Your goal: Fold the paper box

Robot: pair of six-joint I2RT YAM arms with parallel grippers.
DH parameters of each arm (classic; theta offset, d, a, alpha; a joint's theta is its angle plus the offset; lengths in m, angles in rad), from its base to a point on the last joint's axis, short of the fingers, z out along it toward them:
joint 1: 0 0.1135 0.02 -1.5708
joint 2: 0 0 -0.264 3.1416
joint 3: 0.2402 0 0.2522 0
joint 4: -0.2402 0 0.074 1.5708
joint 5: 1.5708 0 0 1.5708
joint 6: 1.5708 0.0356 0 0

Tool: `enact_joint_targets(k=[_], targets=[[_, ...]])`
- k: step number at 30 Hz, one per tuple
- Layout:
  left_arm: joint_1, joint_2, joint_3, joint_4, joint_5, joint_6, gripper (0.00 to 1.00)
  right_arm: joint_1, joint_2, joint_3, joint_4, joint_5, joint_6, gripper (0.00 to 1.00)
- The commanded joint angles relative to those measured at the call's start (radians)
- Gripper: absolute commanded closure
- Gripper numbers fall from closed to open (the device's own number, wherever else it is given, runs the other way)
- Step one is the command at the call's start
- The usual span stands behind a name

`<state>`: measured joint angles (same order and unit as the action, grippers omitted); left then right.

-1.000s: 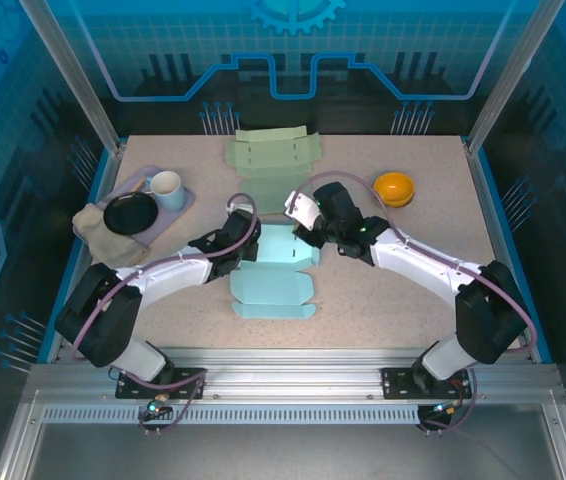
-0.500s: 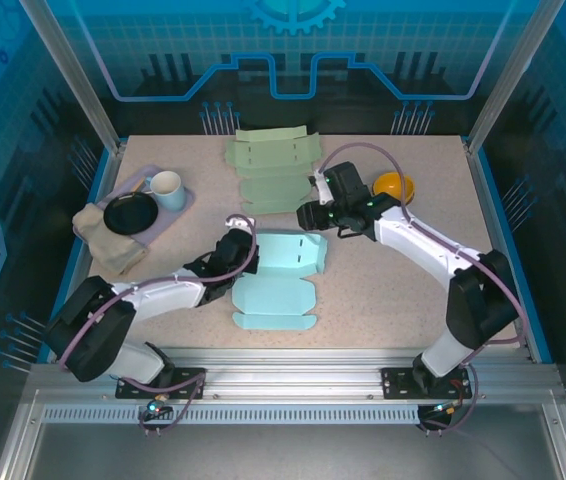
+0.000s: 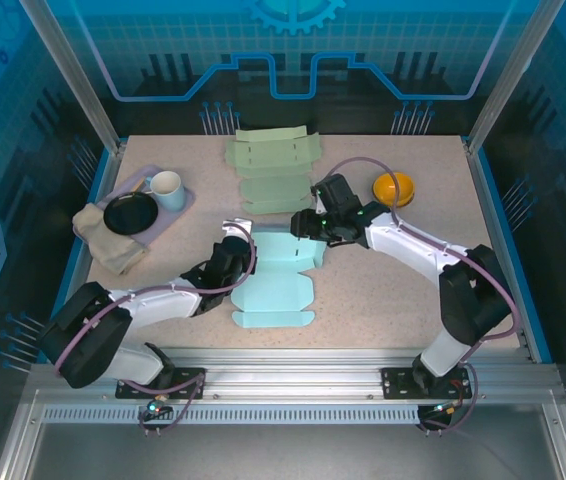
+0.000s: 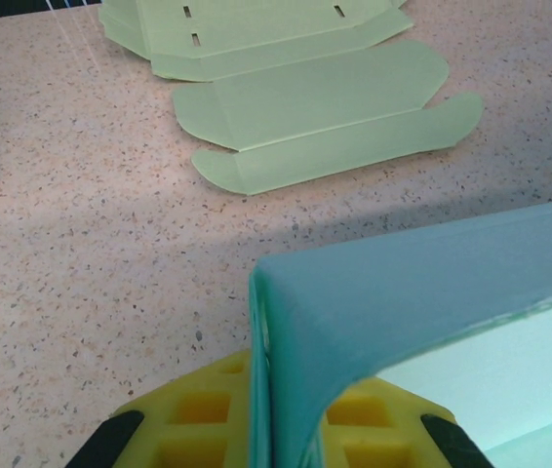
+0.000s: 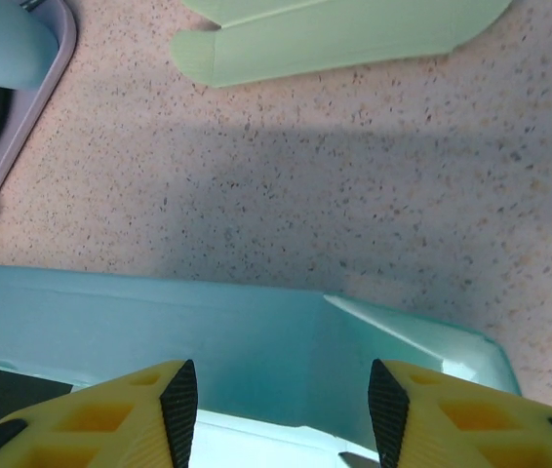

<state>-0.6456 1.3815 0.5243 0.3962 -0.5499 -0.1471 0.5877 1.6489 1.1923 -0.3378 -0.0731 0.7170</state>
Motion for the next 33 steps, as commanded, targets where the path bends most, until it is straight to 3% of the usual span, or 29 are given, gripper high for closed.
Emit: enact_joint_targets(k=[1,12,16,19,24,33], targets=[[-0.011,-0.023,-0.001,0.047,-0.033,0.012,1.00,0.024,0.009,-0.021,0.042,-0.027,0.081,0.48],[-0.035,-0.007,0.014,0.042,-0.036,0.000,1.00,0.026,0.005,-0.083,0.288,-0.217,0.258,0.48],[-0.040,-0.006,0.014,0.034,-0.033,-0.010,1.00,0.006,-0.028,-0.178,0.442,-0.222,0.351,0.57],[-0.040,-0.007,0.014,0.021,-0.051,-0.033,1.00,-0.018,-0.037,-0.242,0.531,-0.241,0.430,0.58],[-0.033,0.007,0.033,-0.014,-0.069,-0.067,1.00,-0.017,-0.078,-0.209,0.314,-0.144,0.272,0.53],[-0.010,0.060,0.075,-0.076,-0.074,-0.115,1.00,-0.011,-0.162,-0.256,0.105,-0.016,0.085,0.50]])
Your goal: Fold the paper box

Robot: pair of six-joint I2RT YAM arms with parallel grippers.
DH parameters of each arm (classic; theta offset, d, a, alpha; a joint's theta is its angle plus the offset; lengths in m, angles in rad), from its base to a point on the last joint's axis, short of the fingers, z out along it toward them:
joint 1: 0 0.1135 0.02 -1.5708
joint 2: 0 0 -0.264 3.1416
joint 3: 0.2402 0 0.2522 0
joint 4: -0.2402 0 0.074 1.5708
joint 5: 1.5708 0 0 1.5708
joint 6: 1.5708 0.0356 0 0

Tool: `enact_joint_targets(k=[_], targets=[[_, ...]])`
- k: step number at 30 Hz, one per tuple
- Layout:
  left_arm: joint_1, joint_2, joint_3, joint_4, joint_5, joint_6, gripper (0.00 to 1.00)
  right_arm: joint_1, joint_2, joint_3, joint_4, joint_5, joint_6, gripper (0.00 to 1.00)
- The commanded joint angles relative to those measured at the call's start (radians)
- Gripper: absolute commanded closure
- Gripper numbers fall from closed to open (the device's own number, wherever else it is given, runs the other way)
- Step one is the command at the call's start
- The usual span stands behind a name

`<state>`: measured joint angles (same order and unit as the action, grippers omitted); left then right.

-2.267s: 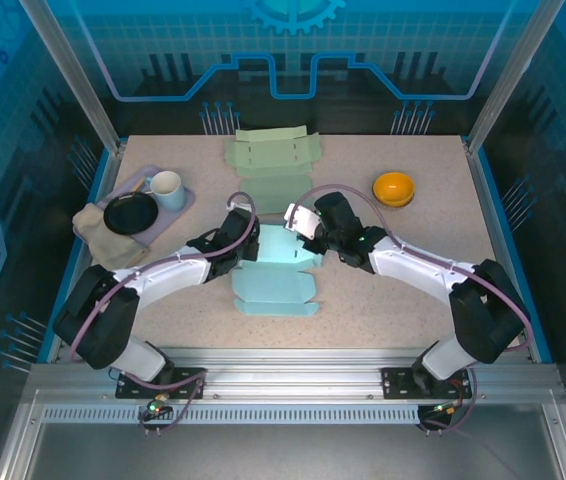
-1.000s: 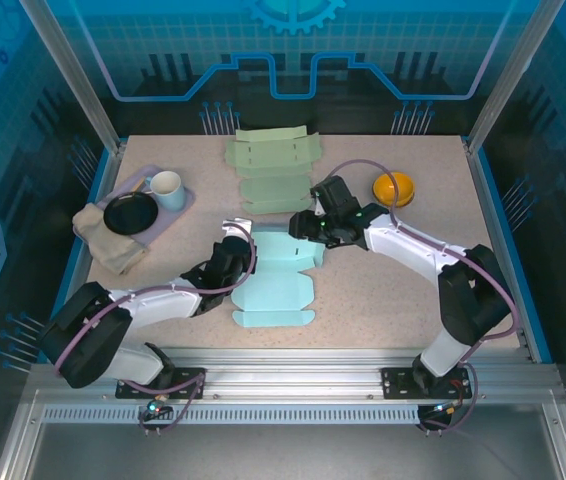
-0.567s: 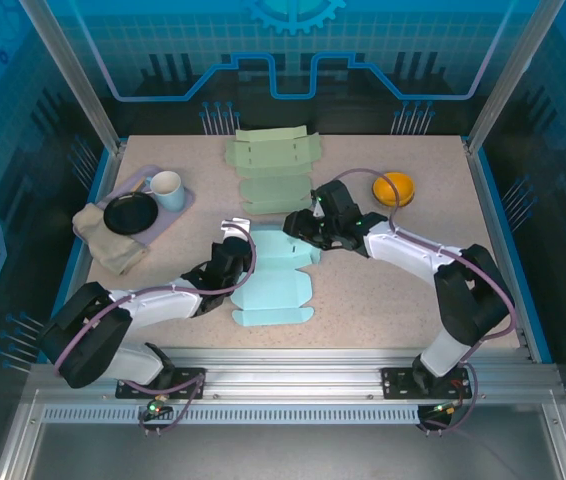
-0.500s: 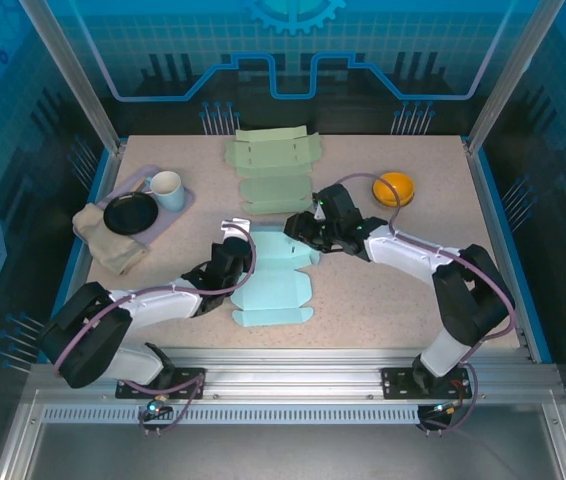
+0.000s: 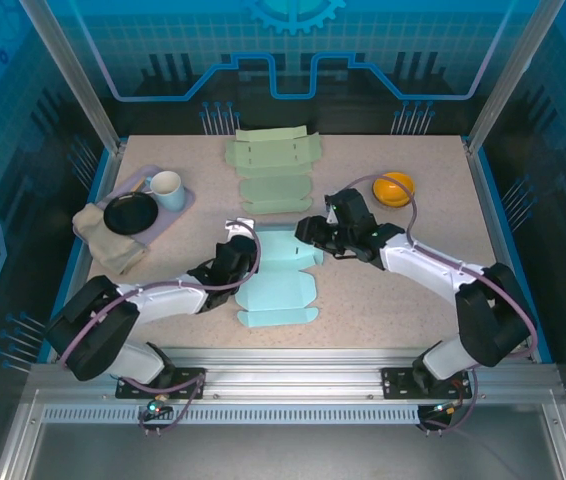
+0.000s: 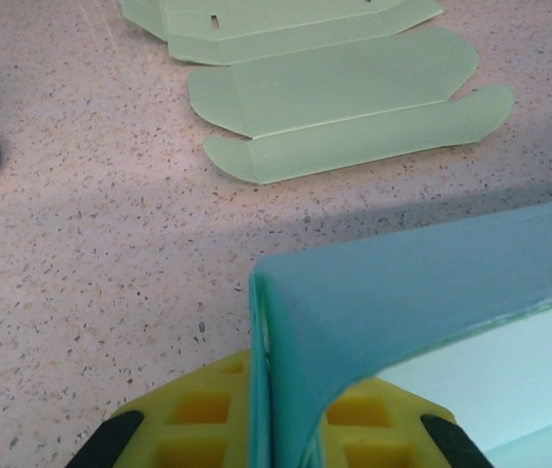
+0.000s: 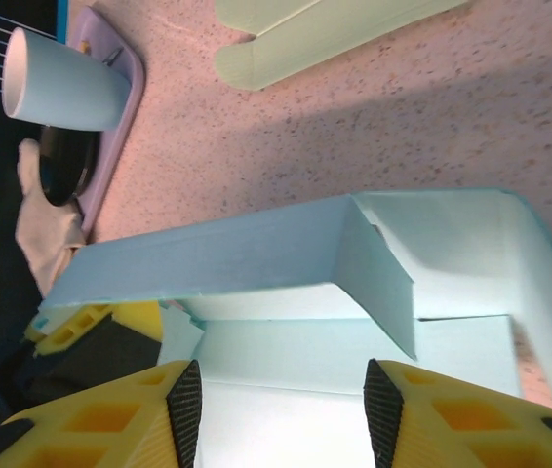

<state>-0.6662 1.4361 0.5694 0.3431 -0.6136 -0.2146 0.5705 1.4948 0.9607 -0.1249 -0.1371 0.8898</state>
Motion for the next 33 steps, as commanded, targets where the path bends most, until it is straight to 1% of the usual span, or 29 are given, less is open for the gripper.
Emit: enact_joint_targets(k=[1,4,10,15,20,23,26,29,31,33], targets=[[0.010,0.004,0.033,-0.025,-0.010,-0.053,1.00,0.006,-0.004,-0.035,-0.100,0.041,-0.089,0.50],[0.011,0.004,0.045,-0.036,-0.006,-0.070,1.00,0.009,0.019,-0.070,-0.044,0.019,-0.077,0.49],[0.012,0.000,0.055,-0.064,-0.006,-0.095,1.00,0.013,0.084,-0.118,0.100,0.041,-0.077,0.49],[0.011,-0.017,0.044,-0.075,-0.001,-0.104,1.00,0.011,0.125,-0.130,0.126,0.087,-0.073,0.47],[0.011,-0.029,0.034,-0.078,0.004,-0.112,1.00,0.004,0.162,-0.150,0.212,0.050,-0.056,0.46],[0.012,-0.026,0.037,-0.079,0.002,-0.117,1.00,0.008,0.175,-0.145,0.211,0.054,-0.035,0.46],[0.012,-0.024,0.038,-0.082,-0.001,-0.126,1.00,0.016,0.186,-0.130,0.177,0.086,-0.032,0.46],[0.012,-0.018,0.038,-0.081,0.006,-0.131,1.00,0.020,0.189,-0.148,0.253,0.050,-0.034,0.46],[0.012,-0.014,0.037,-0.080,0.010,-0.134,1.00,0.025,0.185,-0.162,0.339,0.003,-0.044,0.47],[0.011,-0.008,0.037,-0.079,0.016,-0.136,1.00,0.045,0.172,-0.159,0.377,-0.011,-0.077,0.48]])
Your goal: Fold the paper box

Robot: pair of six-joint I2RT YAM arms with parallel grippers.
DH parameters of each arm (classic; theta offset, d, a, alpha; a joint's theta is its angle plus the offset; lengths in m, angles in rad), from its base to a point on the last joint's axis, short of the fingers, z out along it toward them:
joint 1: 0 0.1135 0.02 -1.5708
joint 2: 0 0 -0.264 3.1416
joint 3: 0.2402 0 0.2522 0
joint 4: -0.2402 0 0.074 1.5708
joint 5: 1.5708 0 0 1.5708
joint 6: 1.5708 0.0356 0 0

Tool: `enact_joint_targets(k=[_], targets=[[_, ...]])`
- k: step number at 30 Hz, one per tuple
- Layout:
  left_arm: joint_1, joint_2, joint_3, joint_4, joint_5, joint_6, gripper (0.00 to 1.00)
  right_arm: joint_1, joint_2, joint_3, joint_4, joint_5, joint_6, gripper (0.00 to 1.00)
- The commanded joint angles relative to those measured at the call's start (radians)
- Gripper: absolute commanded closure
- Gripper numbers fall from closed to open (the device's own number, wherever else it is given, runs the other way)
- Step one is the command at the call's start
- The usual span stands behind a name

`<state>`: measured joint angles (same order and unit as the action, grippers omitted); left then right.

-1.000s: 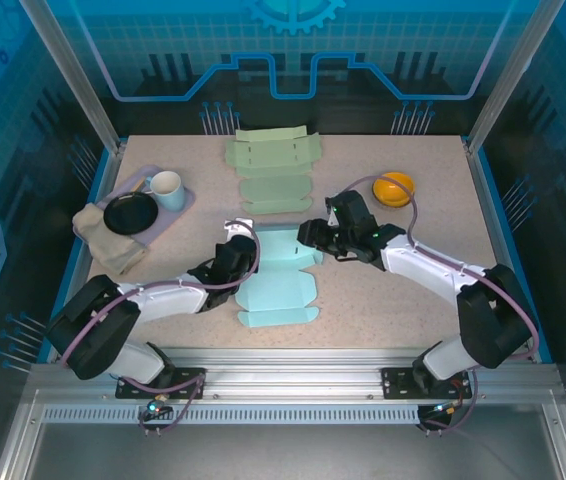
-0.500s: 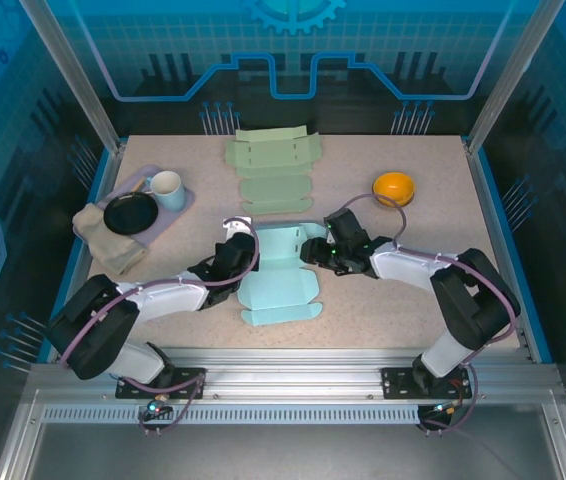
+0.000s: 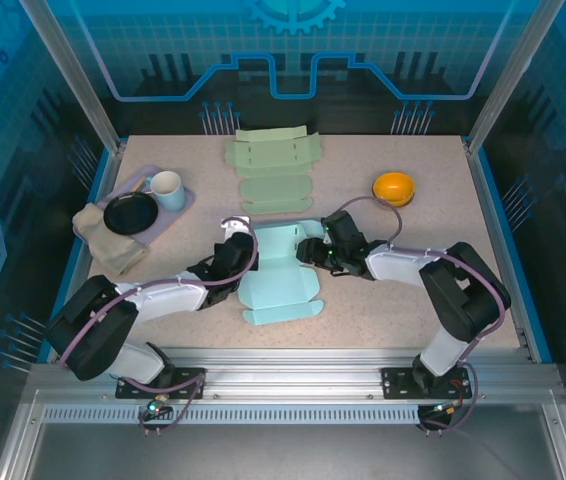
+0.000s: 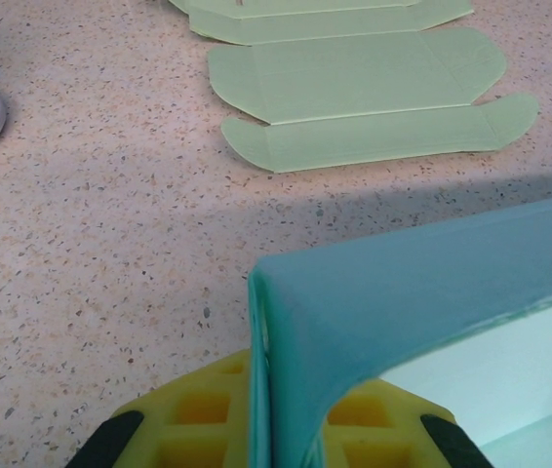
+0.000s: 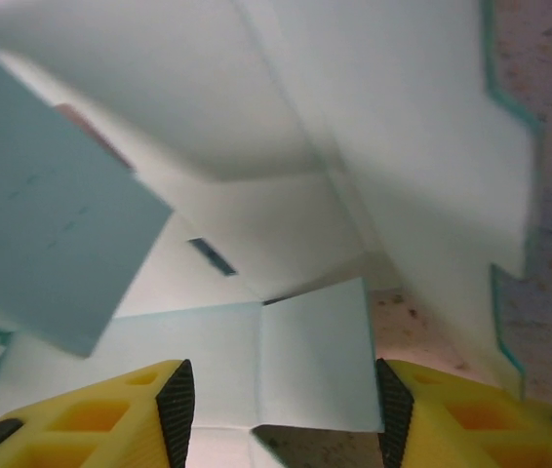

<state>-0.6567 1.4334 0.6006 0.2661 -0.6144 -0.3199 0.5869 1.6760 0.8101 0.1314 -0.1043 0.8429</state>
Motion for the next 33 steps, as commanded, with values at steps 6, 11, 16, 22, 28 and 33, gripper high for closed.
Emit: enact_joint_targets(k=[6,11,16,22,28,33], targets=[[0.002,0.004,0.010,-0.008,0.019,-0.036,1.00,0.085,-0.007,0.052,0.108,-0.084,-0.099,0.51],[0.002,0.023,0.036,-0.033,0.014,-0.030,1.00,0.090,-0.040,0.063,0.011,-0.068,-0.153,0.51],[0.002,0.004,0.022,-0.001,0.031,0.001,1.00,0.019,-0.151,0.126,-0.253,0.000,-0.358,0.50],[0.009,-0.044,-0.035,0.098,0.097,0.082,1.00,-0.146,-0.245,0.171,-0.452,0.053,-0.685,0.48],[0.054,-0.114,-0.077,0.135,0.170,0.086,1.00,-0.259,-0.201,0.122,-0.425,0.022,-0.840,0.48],[0.094,-0.179,-0.103,0.142,0.296,0.070,1.00,-0.262,-0.170,0.125,-0.425,-0.248,-0.954,0.50]])
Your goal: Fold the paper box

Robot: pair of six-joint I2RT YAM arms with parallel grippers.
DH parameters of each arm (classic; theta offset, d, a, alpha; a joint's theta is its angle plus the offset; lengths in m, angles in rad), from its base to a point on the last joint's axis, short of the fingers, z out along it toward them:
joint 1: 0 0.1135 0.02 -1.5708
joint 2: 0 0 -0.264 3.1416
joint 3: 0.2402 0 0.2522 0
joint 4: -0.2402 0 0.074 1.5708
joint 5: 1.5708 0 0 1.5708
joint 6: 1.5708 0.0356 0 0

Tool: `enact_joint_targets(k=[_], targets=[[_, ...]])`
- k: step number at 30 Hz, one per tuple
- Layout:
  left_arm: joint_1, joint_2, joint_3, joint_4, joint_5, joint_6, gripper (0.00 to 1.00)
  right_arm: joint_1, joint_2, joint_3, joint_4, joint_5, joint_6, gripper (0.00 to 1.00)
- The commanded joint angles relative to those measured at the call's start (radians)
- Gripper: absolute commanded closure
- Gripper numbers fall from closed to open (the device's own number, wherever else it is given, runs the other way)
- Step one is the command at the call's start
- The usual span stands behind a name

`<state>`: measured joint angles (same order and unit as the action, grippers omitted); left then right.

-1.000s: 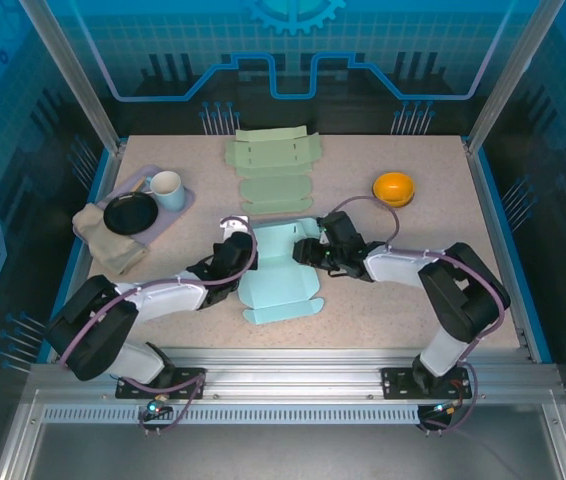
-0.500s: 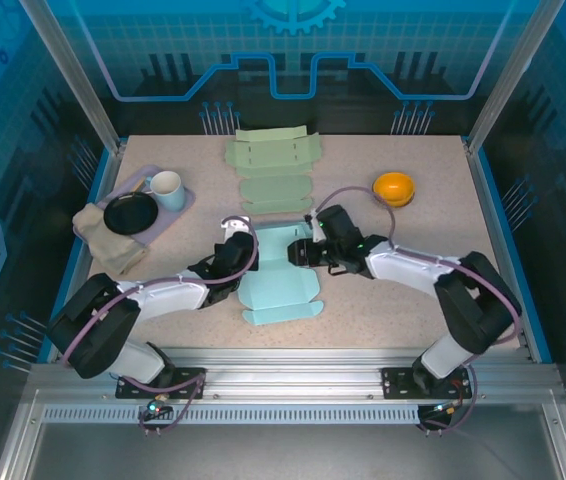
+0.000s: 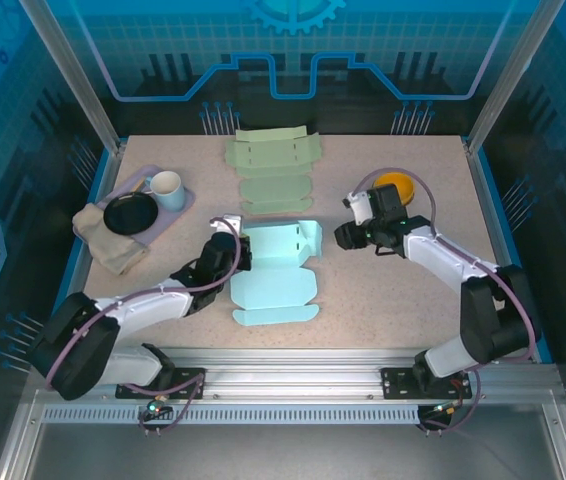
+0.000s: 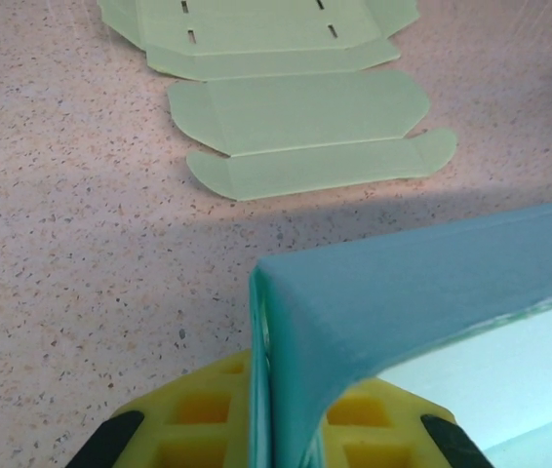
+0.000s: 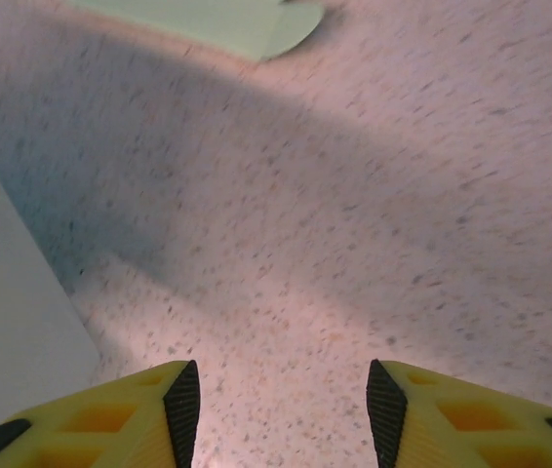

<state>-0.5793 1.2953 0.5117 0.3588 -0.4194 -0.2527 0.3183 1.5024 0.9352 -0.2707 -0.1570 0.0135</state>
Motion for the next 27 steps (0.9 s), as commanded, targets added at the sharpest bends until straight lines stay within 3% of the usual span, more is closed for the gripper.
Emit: enact_joint_targets(k=[1,8,13,22,27], targets=[[0.019,-0.048,-0.015,0.046,0.116,0.003,1.00,0.009,-0.004,-0.010,-0.001,-0.253,-0.130,0.50],[0.028,-0.092,-0.015,0.037,0.186,-0.008,1.00,0.013,-0.049,-0.037,0.085,-0.588,-0.185,0.53],[0.028,-0.103,-0.012,0.031,0.206,-0.028,1.00,0.037,-0.063,-0.032,0.080,-0.685,-0.197,0.55],[0.028,-0.112,0.002,-0.008,0.171,-0.056,1.00,0.136,-0.051,0.032,0.043,-0.547,-0.134,0.57],[0.026,-0.121,0.003,-0.028,0.124,-0.077,1.00,0.211,-0.015,0.077,0.061,-0.250,0.012,0.57]])
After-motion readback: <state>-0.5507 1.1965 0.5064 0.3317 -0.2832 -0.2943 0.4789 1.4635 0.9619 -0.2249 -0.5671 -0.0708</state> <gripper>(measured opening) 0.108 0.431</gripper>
